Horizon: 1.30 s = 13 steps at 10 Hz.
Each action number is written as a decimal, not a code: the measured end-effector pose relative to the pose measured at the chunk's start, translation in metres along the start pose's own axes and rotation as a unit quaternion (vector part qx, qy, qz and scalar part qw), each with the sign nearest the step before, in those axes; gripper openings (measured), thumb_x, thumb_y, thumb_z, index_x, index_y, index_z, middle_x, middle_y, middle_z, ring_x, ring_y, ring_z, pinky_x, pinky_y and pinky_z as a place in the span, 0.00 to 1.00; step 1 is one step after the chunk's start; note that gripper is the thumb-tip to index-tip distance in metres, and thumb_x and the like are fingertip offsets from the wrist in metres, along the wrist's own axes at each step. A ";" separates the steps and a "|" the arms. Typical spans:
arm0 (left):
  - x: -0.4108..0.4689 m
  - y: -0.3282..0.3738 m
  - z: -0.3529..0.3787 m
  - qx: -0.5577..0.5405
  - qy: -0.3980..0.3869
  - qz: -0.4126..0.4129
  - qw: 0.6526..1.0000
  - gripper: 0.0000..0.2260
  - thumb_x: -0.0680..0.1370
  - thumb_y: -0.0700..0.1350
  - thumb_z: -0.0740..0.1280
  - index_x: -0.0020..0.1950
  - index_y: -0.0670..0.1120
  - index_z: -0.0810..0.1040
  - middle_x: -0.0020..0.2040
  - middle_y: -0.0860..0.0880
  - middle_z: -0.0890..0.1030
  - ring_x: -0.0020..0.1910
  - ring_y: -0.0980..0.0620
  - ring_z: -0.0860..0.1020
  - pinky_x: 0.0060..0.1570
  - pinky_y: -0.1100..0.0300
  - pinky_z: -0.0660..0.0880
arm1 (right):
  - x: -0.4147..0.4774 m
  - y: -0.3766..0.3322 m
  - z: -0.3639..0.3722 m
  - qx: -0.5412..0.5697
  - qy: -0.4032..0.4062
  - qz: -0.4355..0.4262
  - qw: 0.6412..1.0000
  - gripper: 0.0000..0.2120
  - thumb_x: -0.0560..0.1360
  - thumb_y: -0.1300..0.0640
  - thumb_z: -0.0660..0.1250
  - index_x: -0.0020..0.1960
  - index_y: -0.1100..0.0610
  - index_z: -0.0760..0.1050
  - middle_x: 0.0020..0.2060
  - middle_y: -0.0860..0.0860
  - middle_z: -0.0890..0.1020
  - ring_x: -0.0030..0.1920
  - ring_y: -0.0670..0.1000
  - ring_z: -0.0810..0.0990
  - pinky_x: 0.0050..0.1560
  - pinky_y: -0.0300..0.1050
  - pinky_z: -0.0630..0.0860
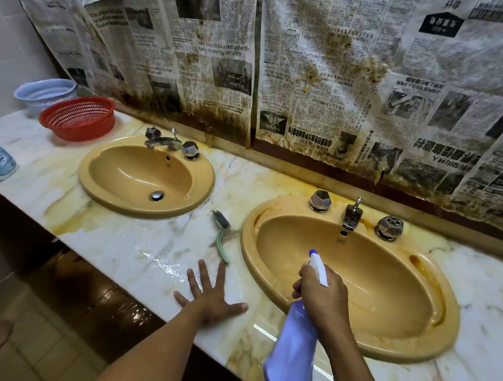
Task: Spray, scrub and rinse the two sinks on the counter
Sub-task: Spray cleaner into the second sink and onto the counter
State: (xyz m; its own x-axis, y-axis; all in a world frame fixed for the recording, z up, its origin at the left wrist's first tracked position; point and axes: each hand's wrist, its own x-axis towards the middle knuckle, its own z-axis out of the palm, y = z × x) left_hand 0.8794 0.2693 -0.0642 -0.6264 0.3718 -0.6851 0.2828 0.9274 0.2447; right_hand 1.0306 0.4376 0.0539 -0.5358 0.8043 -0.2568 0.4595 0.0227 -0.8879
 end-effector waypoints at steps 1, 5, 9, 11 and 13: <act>0.000 0.001 0.000 -0.002 0.001 0.000 1.000 0.56 0.70 0.78 0.65 0.77 0.63 0.24 0.72 0.48 0.14 0.75 0.37 0.20 0.69 0.23 0.37 | -0.003 -0.002 -0.003 -0.008 -0.037 -0.016 0.999 0.14 0.81 0.49 0.63 0.43 0.56 0.80 0.39 0.52 0.84 0.44 0.55 0.82 0.48 0.52 0.77; -0.001 0.000 -0.001 -0.004 0.001 0.005 1.000 0.56 0.70 0.78 0.64 0.77 0.63 0.24 0.71 0.48 0.14 0.74 0.37 0.20 0.69 0.23 0.37 | -0.007 -0.001 0.004 -0.009 -0.064 0.003 0.998 0.14 0.80 0.56 0.62 0.39 0.58 0.80 0.33 0.52 0.85 0.42 0.58 0.84 0.51 0.55 0.80; -0.005 0.003 -0.002 0.000 0.002 -0.002 1.000 0.56 0.70 0.78 0.64 0.77 0.63 0.24 0.72 0.47 0.15 0.75 0.36 0.21 0.69 0.22 0.38 | -0.003 -0.003 0.001 0.009 -0.065 -0.006 0.998 0.14 0.80 0.48 0.64 0.42 0.55 0.81 0.41 0.50 0.85 0.47 0.54 0.83 0.55 0.56 0.79; -0.004 0.004 -0.002 0.001 -0.002 -0.005 1.000 0.57 0.70 0.78 0.65 0.77 0.63 0.23 0.72 0.48 0.15 0.75 0.37 0.21 0.70 0.22 0.38 | -0.002 -0.008 0.000 -0.008 -0.037 -0.006 0.999 0.15 0.80 0.55 0.62 0.38 0.61 0.78 0.31 0.53 0.84 0.40 0.58 0.83 0.49 0.56 0.80; -0.005 0.004 -0.003 0.003 -0.002 -0.005 1.000 0.57 0.70 0.78 0.64 0.77 0.63 0.23 0.72 0.48 0.15 0.75 0.36 0.21 0.70 0.22 0.39 | -0.001 -0.004 -0.001 0.018 -0.044 0.016 0.999 0.16 0.81 0.54 0.63 0.40 0.63 0.77 0.29 0.54 0.83 0.39 0.59 0.83 0.51 0.56 0.79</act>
State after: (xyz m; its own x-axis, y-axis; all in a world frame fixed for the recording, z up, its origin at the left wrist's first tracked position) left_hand 0.8813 0.2709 -0.0573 -0.6265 0.3620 -0.6902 0.2809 0.9309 0.2334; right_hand 1.0296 0.4372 0.0577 -0.5823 0.7485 -0.3173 0.4529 -0.0255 -0.8912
